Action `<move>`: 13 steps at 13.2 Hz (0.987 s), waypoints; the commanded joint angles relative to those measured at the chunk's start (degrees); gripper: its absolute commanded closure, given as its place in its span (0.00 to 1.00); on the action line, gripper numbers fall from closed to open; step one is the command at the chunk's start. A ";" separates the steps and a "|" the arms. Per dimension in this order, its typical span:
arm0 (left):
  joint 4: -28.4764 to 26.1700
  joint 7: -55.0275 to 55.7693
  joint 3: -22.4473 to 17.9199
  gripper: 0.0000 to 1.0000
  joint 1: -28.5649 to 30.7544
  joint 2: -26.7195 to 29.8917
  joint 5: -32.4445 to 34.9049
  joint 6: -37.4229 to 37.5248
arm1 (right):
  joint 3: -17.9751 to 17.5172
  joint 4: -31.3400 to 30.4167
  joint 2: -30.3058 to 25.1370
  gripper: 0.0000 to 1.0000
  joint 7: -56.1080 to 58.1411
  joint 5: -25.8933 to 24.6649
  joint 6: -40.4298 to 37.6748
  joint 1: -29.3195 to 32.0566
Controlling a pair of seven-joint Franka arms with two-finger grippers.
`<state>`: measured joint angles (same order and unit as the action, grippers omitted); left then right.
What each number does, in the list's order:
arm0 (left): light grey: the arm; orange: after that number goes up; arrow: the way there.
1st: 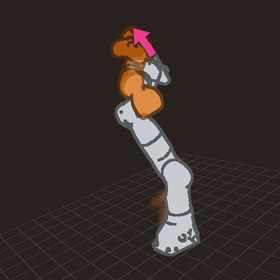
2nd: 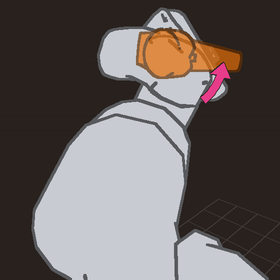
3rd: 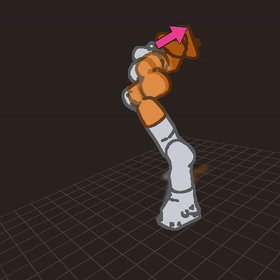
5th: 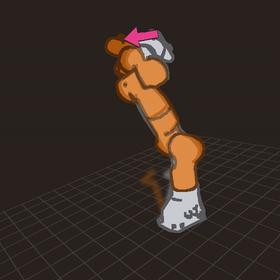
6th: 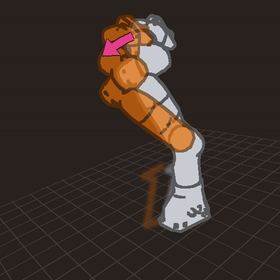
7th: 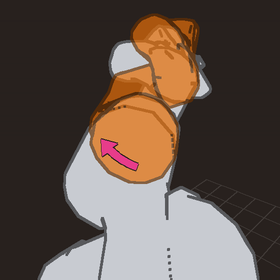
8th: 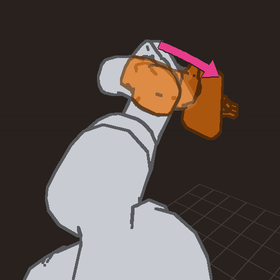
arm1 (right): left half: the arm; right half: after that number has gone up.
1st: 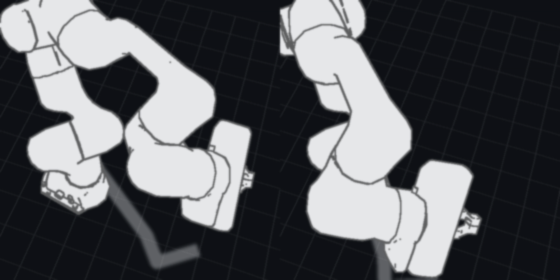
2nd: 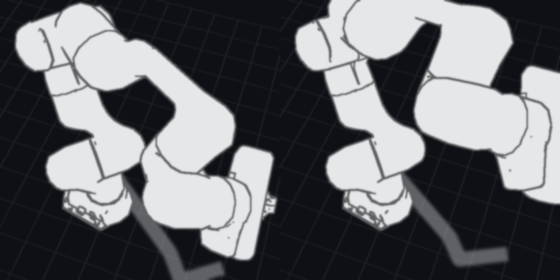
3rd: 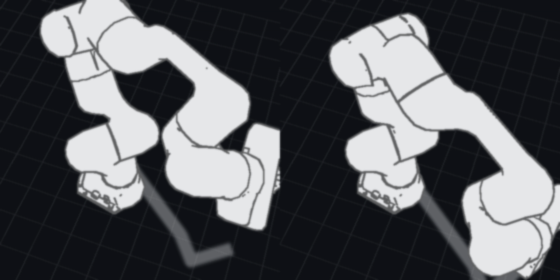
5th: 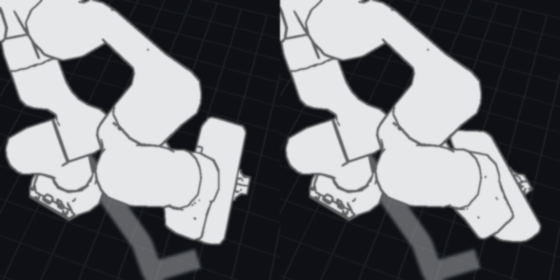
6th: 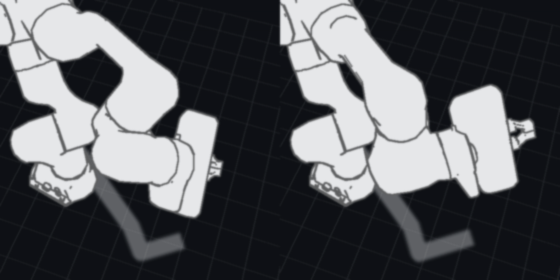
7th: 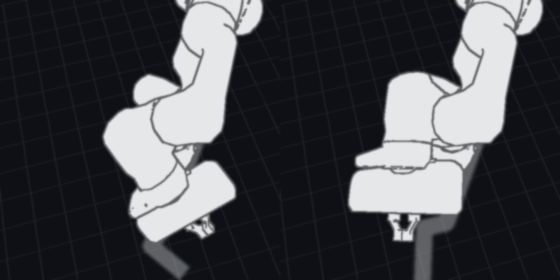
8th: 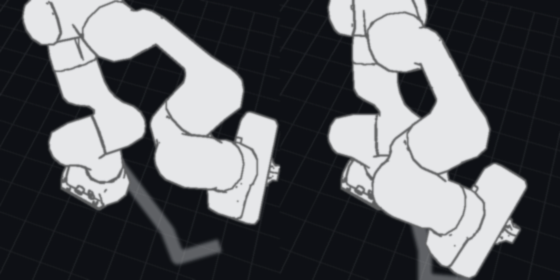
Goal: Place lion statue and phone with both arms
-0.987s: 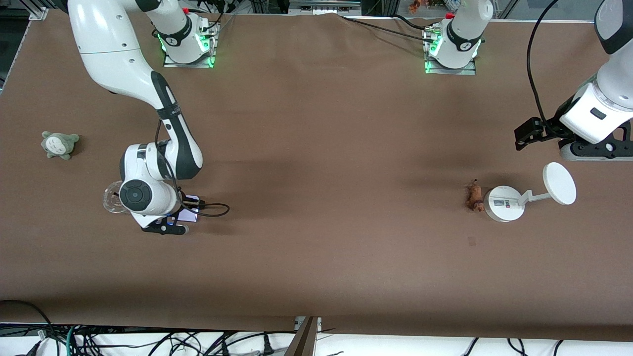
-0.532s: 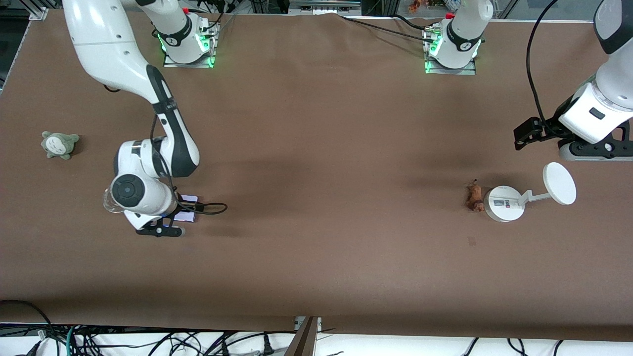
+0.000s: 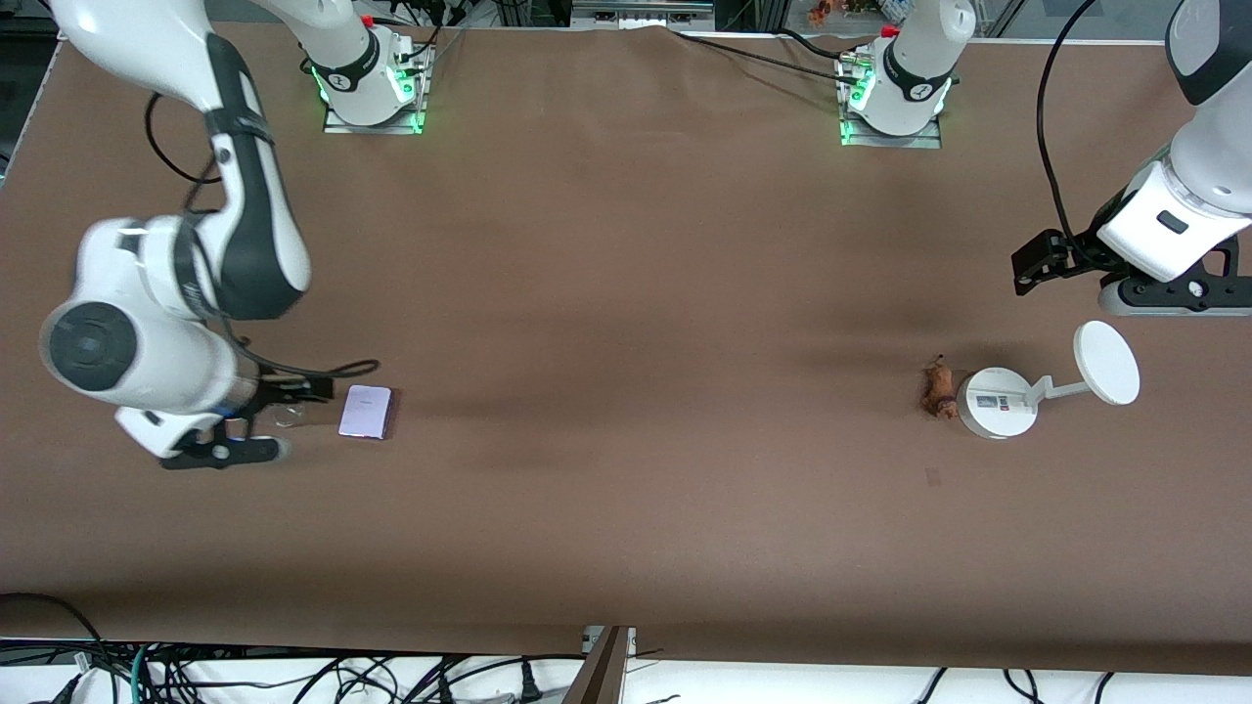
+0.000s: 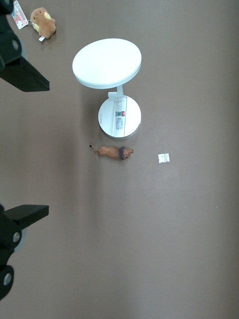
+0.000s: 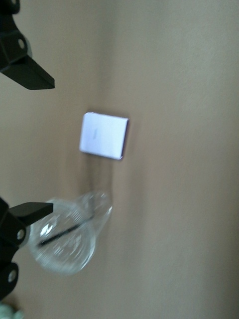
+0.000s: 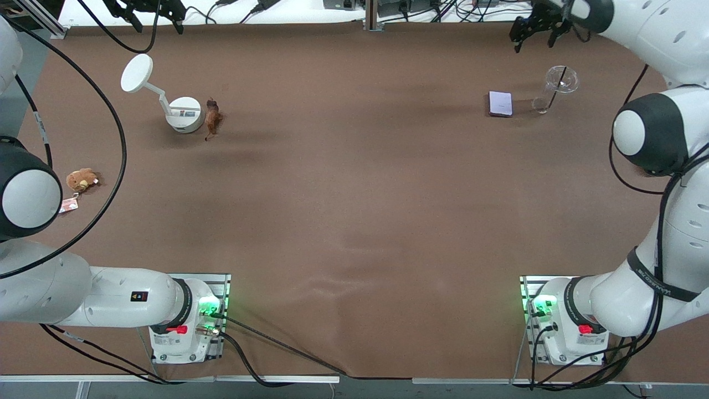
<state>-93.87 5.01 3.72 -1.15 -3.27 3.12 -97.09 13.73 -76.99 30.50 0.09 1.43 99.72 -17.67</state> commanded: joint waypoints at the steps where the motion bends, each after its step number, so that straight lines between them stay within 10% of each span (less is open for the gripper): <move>1: -0.88 -0.17 -0.91 0.00 -0.88 1.25 -0.66 0.41 | 1.21 -0.27 -6.13 0.00 1.75 -0.11 -5.66 0.36; 4: -1.05 -0.17 -0.91 0.00 -0.79 1.16 -0.75 0.59 | -0.36 -3.94 -14.74 0.00 1.32 -0.46 -9.70 2.63; 8: -1.05 -0.17 -1.00 0.00 -0.70 1.16 -0.75 1.11 | -11.25 -13.79 -26.18 0.00 1.49 -0.90 -10.51 13.09; 13: -0.97 -0.09 -1.00 0.00 -0.52 1.07 -0.75 0.94 | -13.02 -16.17 -31.64 0.00 1.85 -0.72 -11.74 16.35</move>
<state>-94.10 5.01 3.00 -1.17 -3.27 3.12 -96.45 2.98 -90.63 1.39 1.42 1.15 87.71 -2.69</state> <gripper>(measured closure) 0.000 0.000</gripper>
